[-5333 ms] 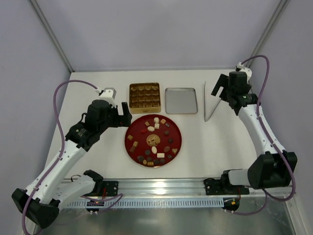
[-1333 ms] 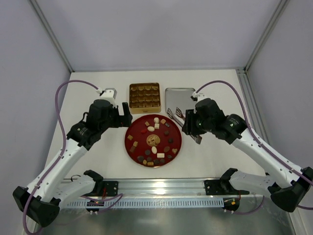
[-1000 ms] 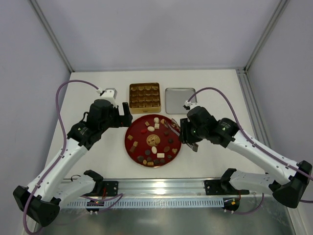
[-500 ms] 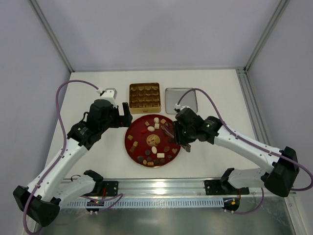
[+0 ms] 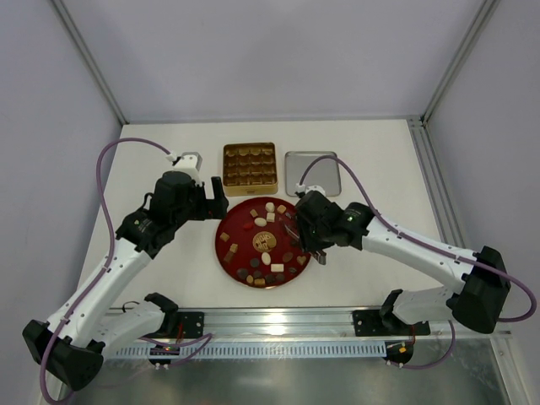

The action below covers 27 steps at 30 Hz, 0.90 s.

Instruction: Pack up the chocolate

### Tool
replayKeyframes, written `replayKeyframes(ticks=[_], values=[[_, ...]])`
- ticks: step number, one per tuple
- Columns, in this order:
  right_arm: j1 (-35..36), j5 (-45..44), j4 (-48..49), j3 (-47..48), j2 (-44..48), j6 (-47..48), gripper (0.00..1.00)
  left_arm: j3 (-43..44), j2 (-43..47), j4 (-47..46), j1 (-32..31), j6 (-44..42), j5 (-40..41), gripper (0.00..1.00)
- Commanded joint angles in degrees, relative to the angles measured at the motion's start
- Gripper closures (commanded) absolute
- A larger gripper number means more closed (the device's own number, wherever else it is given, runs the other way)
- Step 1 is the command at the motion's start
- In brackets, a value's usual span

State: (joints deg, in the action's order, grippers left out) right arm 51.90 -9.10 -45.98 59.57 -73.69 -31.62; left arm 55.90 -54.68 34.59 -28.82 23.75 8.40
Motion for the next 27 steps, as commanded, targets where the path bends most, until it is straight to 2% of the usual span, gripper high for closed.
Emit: replayKeyframes(ticks=[1,17,21,27], values=[[0.7,-2.7,0.0,0.9,-0.2,-0.1,0.56,0.4,0.3,-0.5,-0.1,0.2,0.3,0.00],[1.8,-2.8,-0.7,1.5,-1.8,0.5,0.60,0.4,0.4,-0.5,-0.1,0.4,0.0,0.00],[1.8,-2.5,-0.8,2.6,-2.2,0.8,0.70,0.6,0.6,-0.5,-0.1,0.3,0.2,0.00],[1.8,-3.6,-3.7,8.4,-1.8,2.1,0.73,2.9,1.8,1.4,-0.1,-0.2,0.6,0.00]])
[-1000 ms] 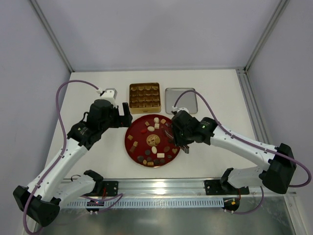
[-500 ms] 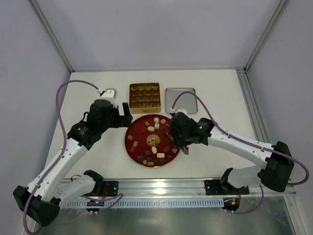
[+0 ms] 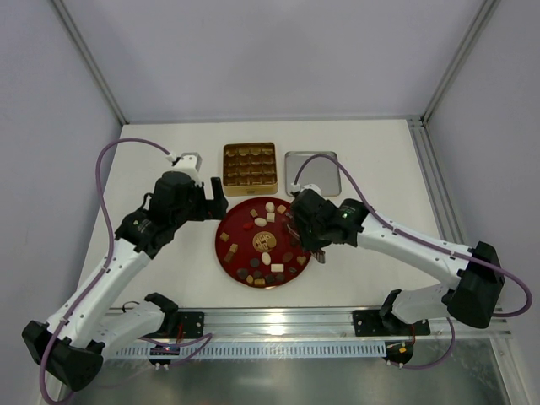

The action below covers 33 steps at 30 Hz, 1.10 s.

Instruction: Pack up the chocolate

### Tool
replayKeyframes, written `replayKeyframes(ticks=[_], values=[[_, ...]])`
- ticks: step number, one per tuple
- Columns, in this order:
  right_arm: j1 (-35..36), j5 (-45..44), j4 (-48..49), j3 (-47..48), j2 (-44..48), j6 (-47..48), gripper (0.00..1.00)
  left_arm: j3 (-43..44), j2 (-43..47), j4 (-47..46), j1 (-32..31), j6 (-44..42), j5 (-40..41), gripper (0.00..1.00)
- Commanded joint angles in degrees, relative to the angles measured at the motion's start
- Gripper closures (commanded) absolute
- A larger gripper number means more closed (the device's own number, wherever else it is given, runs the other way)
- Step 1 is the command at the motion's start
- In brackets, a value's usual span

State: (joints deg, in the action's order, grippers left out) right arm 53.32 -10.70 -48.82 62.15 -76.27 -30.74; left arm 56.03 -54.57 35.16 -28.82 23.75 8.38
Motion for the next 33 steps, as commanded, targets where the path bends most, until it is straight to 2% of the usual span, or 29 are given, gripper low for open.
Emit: replayKeyframes(ticks=[1,8,13,20,26,33], values=[[0.3,-2.7,-2.0,7.1,0.9,1.9,0.73,2.9,2.0,1.1,-0.1,-0.1,0.7,0.00],[0.2,-6.1,-5.5,18.7,-2.7,5.9,0.73,3.4,4.1,2.4,-0.2,0.2,1.9,0.00],[-1.1,-5.7,-3.9,26.5,-7.8,8.5,0.73,3.7,5.2,3.4,-0.1,0.1,2.6,0.00],[-6.0,-2.6,-1.2,39.2,-18.8,12.5,0.74,3.8,6.0,4.3,-0.1,-0.6,3.9,0.00],[-9.9,1.0,-0.2,55.4,-31.3,14.0,0.75,3.5,5.8,4.2,-0.1,-1.6,5.9,0.00],[-12.4,3.7,1.6,65.1,-42.5,13.7,0.75,2.8,5.9,3.2,-0.1,-1.9,8.0,0.00]])
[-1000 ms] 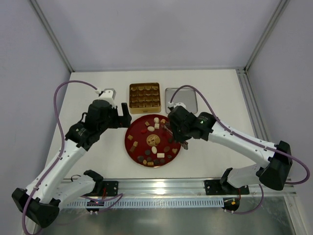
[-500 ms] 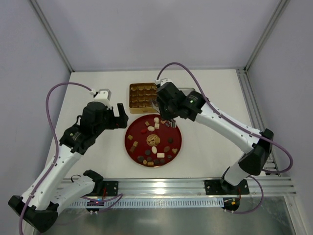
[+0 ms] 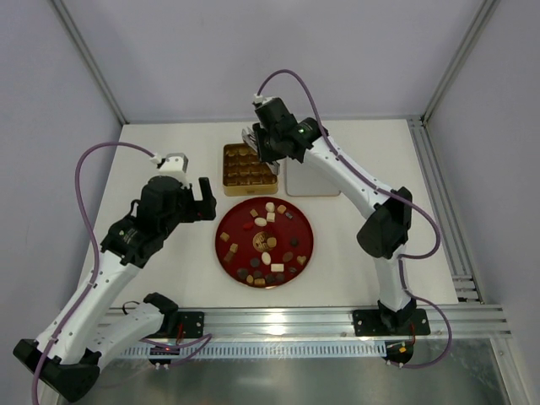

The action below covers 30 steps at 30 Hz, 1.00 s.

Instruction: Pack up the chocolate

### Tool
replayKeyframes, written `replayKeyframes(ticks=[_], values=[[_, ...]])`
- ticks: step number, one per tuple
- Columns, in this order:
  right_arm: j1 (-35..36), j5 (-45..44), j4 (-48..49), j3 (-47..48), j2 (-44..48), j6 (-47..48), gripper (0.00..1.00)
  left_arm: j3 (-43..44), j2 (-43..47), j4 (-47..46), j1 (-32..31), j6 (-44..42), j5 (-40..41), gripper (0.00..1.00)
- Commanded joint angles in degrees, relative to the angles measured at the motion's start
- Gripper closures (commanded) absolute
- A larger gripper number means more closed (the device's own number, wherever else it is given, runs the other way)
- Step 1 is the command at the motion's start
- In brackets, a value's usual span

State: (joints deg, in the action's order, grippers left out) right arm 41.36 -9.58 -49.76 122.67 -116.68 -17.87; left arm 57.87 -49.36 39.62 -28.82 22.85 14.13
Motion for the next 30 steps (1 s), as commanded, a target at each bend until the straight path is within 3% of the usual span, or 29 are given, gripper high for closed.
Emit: replayKeyframes(ticks=[1,12,30], values=[[-0.4,2.6,3.3,4.8,-2.7,0.8,0.75,0.7,0.7,-1.4,-0.1,-1.0,2.3,0.00],[-0.3,5.0,12.4,2.0,-7.4,-0.1,0.75,-2.1,0.4,-3.3,0.0,-1.2,3.4,0.00],[-0.1,5.6,14.3,2.9,-11.9,-1.3,0.75,-2.3,0.5,-3.3,-0.1,-2.0,3.9,0.00]])
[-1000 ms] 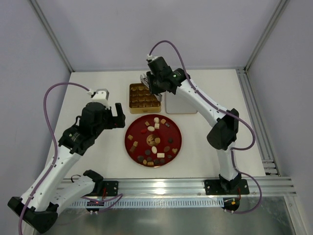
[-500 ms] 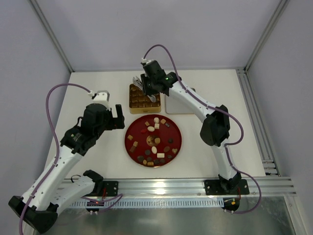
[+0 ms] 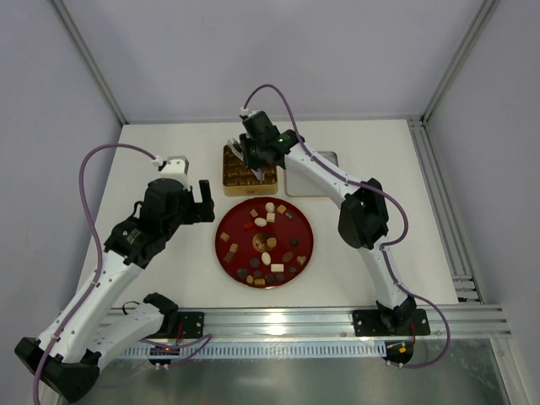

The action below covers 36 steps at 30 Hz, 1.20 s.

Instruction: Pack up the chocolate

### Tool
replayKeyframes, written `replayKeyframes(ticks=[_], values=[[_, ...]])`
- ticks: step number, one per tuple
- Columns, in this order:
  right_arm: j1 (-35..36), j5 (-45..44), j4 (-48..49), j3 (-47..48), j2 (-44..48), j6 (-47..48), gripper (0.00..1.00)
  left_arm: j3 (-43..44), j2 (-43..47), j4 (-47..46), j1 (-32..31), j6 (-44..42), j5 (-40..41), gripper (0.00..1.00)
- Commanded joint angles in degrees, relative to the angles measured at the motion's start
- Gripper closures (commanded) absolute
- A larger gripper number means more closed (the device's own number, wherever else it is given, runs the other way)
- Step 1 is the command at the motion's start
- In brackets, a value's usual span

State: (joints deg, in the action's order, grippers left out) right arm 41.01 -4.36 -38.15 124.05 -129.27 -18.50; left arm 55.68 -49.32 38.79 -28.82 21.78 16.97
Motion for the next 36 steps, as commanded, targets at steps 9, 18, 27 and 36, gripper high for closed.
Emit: replayKeyframes(ticks=[9,18,27,36], values=[[0.6,0.5,2.3,1.3,0.2,-0.7,0.68,-0.2,0.5,-2.5,-0.1,-1.0,1.0,0.00],[0.6,0.4,2.1,1.9,0.3,-0.5,0.60,-0.3,0.4,-2.5,0.0,-1.0,1.0,0.00],[0.6,0.4,1.6,3.2,0.4,-0.4,0.59,-0.3,0.3,-2.5,-0.1,-1.0,1.1,0.00],[0.7,-2.8,0.5,-4.3,12.8,0.8,0.59,-0.3,0.6,-2.5,-0.1,-1.0,1.2,0.00]])
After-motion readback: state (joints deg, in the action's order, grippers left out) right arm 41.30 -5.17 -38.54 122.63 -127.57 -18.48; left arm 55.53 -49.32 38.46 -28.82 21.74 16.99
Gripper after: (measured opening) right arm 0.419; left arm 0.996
